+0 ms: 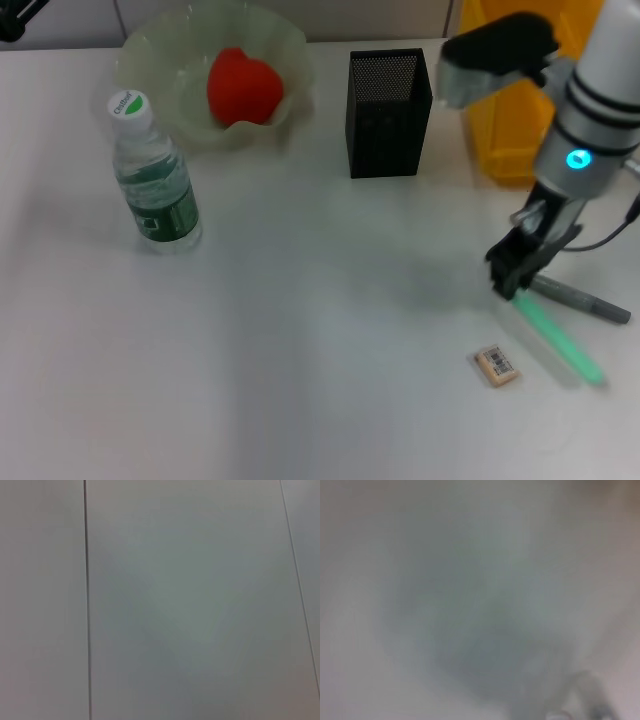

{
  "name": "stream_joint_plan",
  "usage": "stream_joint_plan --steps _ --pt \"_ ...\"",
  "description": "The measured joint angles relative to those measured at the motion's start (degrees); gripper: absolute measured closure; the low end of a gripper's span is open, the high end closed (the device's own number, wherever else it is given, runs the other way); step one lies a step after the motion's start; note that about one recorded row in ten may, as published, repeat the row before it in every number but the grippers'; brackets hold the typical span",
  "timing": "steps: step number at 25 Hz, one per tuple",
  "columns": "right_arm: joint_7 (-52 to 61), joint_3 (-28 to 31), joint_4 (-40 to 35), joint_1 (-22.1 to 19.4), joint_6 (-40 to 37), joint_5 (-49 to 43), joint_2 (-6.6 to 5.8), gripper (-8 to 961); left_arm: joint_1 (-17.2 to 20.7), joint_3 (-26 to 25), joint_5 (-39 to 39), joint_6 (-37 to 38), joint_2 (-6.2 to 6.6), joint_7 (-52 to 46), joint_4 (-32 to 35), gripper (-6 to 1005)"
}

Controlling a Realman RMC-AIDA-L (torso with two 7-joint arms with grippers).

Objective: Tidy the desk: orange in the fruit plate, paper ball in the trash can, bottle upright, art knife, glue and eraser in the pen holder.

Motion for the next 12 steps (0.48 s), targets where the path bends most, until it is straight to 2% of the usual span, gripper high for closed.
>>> stream_joint_plan --steps 4,7,12 --pt "-0.1 1.1 -11.7 -4.8 -3.0 -1.4 -0.17 779 -0.7 0.0 -0.1 -0.2 0.07 0.0 0.1 213" --pt "-0.7 2.8 -14.6 -6.1 -3.5 -1.3 -0.2 779 -1.0 0.0 -0.1 -0.4 0.08 0.0 0.2 213" --pt "-4.9 10.2 -17.6 -8.0 -3.5 1.5 -0.22 779 -1.8 -0.3 -0.2 -0.6 0.11 0.0 0.0 213"
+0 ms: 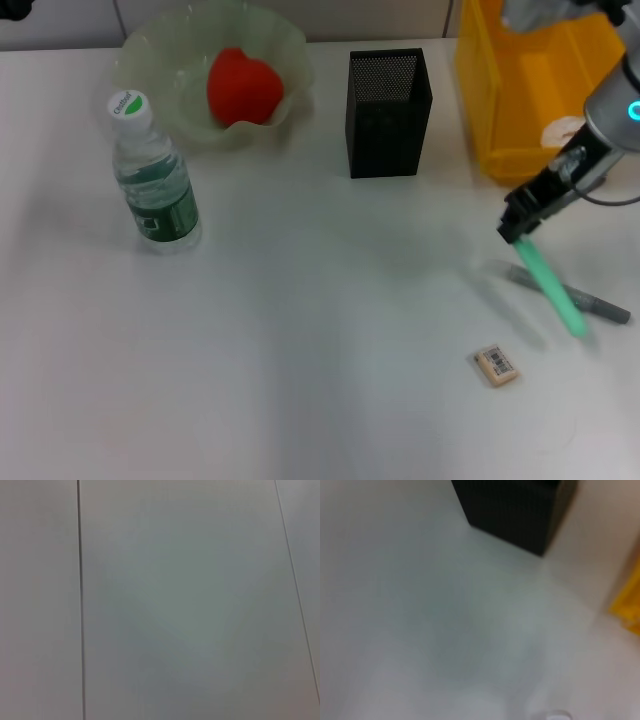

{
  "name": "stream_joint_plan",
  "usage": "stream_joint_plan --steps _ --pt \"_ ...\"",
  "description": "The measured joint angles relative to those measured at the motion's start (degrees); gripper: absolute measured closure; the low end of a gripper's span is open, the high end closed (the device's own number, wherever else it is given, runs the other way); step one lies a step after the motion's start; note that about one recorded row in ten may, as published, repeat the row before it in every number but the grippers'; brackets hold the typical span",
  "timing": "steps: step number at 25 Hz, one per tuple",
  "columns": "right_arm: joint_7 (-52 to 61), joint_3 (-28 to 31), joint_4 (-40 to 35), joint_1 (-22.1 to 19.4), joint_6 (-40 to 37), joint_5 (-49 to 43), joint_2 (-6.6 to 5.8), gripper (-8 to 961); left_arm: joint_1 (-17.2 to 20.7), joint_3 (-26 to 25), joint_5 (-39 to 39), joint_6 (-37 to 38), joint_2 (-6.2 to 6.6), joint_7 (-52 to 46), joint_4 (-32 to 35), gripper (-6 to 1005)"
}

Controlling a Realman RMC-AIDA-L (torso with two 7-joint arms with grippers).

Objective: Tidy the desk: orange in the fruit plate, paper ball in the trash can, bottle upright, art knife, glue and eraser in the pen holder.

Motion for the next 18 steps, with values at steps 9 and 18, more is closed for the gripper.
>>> stream_joint_plan --steps 9,18 --pt "-20.7 16.9 0.0 -7.2 6.6 28.3 -0.38 780 -0.1 -0.6 -0.2 -0.2 -0.07 -0.2 -0.6 213" --pt "-51.3 19.9 9.5 -14.9 17.5 62.3 -0.12 780 -0.5 -0.8 -0.7 -0.8 -0.09 0.0 -1.6 213"
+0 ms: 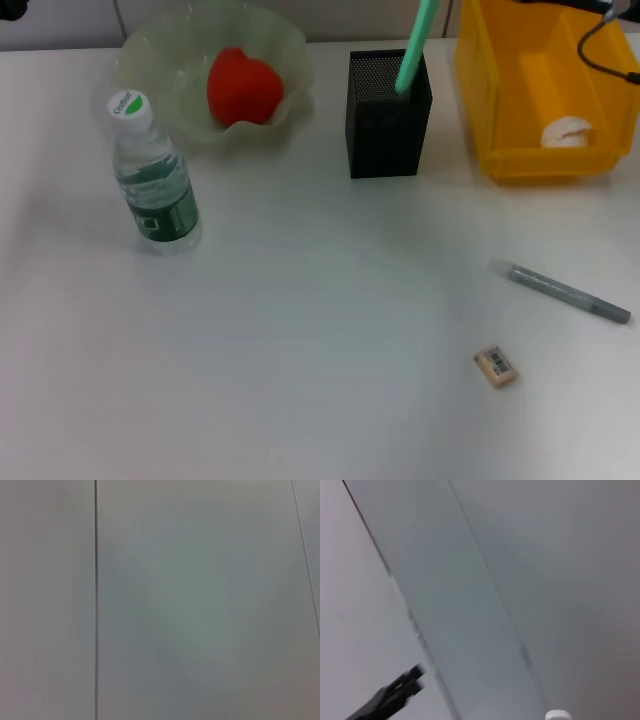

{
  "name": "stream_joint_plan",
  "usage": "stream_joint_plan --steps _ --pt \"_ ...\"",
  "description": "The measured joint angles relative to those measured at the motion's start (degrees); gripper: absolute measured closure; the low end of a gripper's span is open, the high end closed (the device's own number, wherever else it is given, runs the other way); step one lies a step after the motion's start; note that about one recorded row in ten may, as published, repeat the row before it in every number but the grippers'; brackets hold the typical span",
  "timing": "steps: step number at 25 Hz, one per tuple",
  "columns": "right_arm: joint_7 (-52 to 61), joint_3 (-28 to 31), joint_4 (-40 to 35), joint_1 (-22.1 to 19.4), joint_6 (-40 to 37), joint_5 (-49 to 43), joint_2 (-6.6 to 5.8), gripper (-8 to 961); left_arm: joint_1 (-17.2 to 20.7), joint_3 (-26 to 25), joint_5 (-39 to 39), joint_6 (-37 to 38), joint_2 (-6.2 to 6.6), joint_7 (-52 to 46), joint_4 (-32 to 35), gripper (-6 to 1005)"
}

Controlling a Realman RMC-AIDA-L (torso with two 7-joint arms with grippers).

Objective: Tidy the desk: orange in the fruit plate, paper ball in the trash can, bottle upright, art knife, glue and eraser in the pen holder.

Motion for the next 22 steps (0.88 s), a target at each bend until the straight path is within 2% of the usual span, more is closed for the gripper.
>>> stream_joint_plan --steps 7,14,19,22 --pt "-22.8 -0.2 15.5 4.1 11.0 8.6 0.16 779 -0.5 0.0 0.0 -0.8 0.04 0.0 -0.1 213" --pt "-29.4 -2.4 22.1 7.8 19.0 8.8 0.2 779 -0.5 -0.4 0.0 -1.0 -0.02 0.1 -1.0 213" --pt "-29.3 -4.0 24.6 8.5 21.5 8.9 0.21 780 -0.5 -0.4 -0.4 -1.2 -0.01 0.7 -1.1 213" --pt "-29.1 -4.5 24.7 8.2 20.6 8.8 0.25 747 -0.5 -0.4 -0.5 -1.2 0.0 0.7 -1.3 213"
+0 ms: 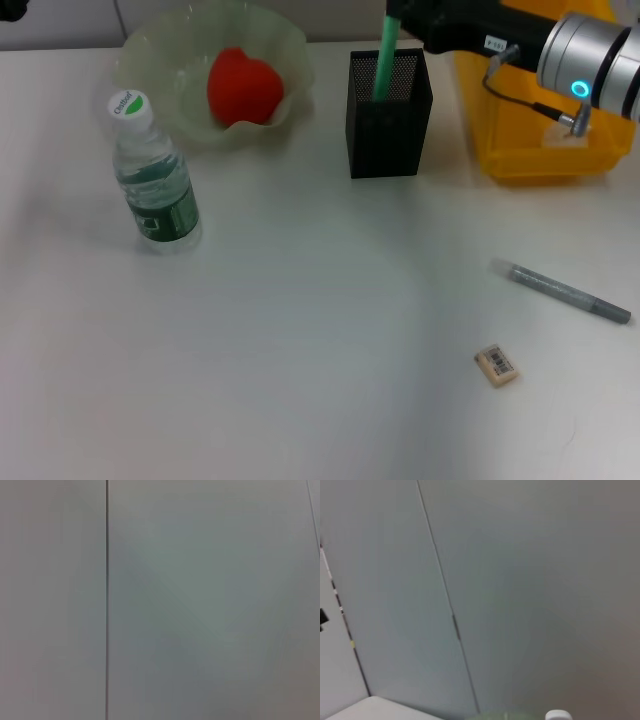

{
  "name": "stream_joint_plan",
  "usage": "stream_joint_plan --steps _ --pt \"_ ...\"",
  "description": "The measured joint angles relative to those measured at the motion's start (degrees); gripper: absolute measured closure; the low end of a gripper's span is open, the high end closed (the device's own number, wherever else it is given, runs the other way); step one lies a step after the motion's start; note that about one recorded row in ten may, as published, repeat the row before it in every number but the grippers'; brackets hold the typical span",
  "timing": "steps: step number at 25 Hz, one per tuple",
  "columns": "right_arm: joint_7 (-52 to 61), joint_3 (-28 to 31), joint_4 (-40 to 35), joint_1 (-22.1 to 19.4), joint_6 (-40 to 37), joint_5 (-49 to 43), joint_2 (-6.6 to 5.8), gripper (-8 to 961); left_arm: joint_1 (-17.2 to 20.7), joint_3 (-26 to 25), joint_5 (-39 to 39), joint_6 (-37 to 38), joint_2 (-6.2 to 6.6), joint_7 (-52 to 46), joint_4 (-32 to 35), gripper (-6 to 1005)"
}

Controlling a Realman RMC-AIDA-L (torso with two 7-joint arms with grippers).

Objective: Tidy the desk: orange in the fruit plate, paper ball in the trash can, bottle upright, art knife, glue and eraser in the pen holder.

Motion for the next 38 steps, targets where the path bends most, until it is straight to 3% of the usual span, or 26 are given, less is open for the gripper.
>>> stream_joint_plan --steps 10,14,16,17,18,20,25,32,38 --pt "12.1 -1.2 -6.9 -3.8 -3.8 -5.5 -0.05 638 0.2 0.0 -0.1 0.4 0.0 0.0 -0.1 213" --pt "22.7 -5.1 -14.7 -6.1 -8.5 -9.5 -0.39 485 0.3 0.1 -0.1 0.5 0.01 0.0 -0.1 213" --pt "31.7 -8.8 -22.0 -7.1 -14.4 -13.3 -1.19 409 0.2 0.3 -0.1 0.5 0.01 0.0 -0.1 213" --pt "40.6 -11.4 -29.6 -7.5 -21.1 -17.9 -1.87 391 0.1 0.4 -0.1 0.5 0.03 0.0 -0.1 213" --pt "40.6 -11.4 -29.6 -7.5 -21.1 -17.9 -1.87 372 0.1 0.4 -0.1 0.5 0.03 0.0 -0.1 213" --pt "49.4 -12.9 -37.1 -7.0 -28.8 -23.3 -2.09 335 -0.2 0.5 -0.1 0.4 0.05 0.0 -0.1 213" --pt "65.7 -16.3 -47.4 -2.0 -43.4 -39.3 -0.97 319 -1.2 0.5 0.1 -0.1 0.07 0.1 -0.1 213" --pt "80.7 -29.9 -46.8 3.2 -50.2 -57.3 -0.14 322 -2.2 0.5 0.2 -0.2 0.1 0.1 -0.1 213" --pt "84.1 -34.1 -44.7 4.0 -51.6 -58.8 -0.01 325 -2.5 0.5 0.1 -0.3 0.08 0.9 -0.1 213"
